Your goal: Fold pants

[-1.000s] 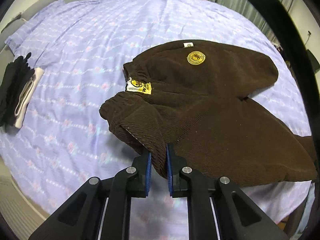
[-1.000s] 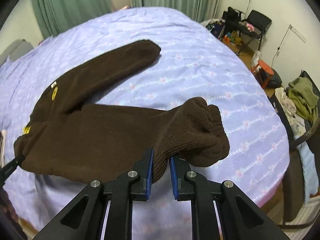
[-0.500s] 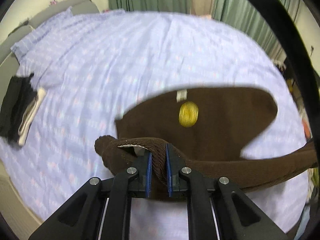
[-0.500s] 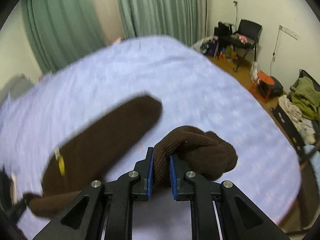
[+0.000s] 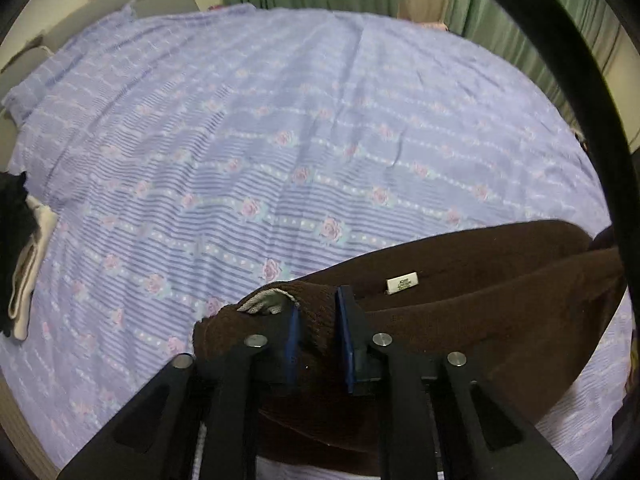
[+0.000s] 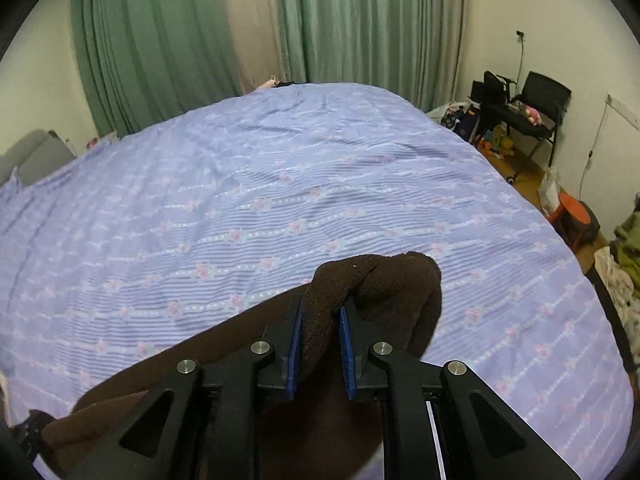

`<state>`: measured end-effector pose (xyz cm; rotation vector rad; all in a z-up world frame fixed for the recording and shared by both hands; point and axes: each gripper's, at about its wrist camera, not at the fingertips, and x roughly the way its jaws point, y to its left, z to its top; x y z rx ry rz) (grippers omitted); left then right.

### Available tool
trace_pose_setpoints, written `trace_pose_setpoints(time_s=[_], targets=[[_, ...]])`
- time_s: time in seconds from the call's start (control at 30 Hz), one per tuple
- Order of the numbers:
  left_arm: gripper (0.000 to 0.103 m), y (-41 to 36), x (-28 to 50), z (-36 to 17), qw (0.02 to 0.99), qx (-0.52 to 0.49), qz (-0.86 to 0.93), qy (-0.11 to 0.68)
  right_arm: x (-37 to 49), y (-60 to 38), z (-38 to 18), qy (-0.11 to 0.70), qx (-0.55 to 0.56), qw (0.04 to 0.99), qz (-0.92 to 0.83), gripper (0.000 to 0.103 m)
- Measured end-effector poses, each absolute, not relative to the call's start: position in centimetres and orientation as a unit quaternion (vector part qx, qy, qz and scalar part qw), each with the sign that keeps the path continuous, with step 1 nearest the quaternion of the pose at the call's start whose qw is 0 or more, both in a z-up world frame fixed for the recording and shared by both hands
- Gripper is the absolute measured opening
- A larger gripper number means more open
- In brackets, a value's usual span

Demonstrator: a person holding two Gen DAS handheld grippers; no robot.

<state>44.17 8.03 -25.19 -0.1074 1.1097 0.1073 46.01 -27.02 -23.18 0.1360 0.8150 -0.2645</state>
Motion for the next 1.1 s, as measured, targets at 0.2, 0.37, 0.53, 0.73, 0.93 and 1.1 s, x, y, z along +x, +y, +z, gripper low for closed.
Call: trace_pose_setpoints(time_s=[0.2,0.37,0.53,0.73,0.93,1.1], targets=[[0.087,9.1,42.8,-23.8,0.844,-0.094,0.042,0.526,43.6,-25.5,-20.1,0.336,0.034,0.932,-0.129,0.077],[0.103,8.6,40.4,-17.1,0.903,-0.012,0.038,0.427,39.6,-24.1,-16.9,0.297,0.005,0.949,-0.104,0.08],[0.103,4.4,42.2,-17.4,0.889,0.118,-0.141,0.42,37.1,-24.0,-17.7,0.302,-0.012,0.95,-0.081,0.083],[0.092,-0.7,45.7,-24.3,0.795,0.162,-0.285,0.511,36.8,-27.3,-22.3,0.345,-0.008,0.934,-0.093,0.083],[0.075,-1.4,47.0,-29.7,0.749,0.202,-0.294,0.558,37.2,-30.8,-24.9,0.368,-0.007,0.922,-0.123,0.083],[0.037,-1.9,47.0,-30.8,0.744,0.211,-0.302,0.558,39.0,-31.5,-26.7,0.367,-0.019,0.922,-0.119,0.081]])
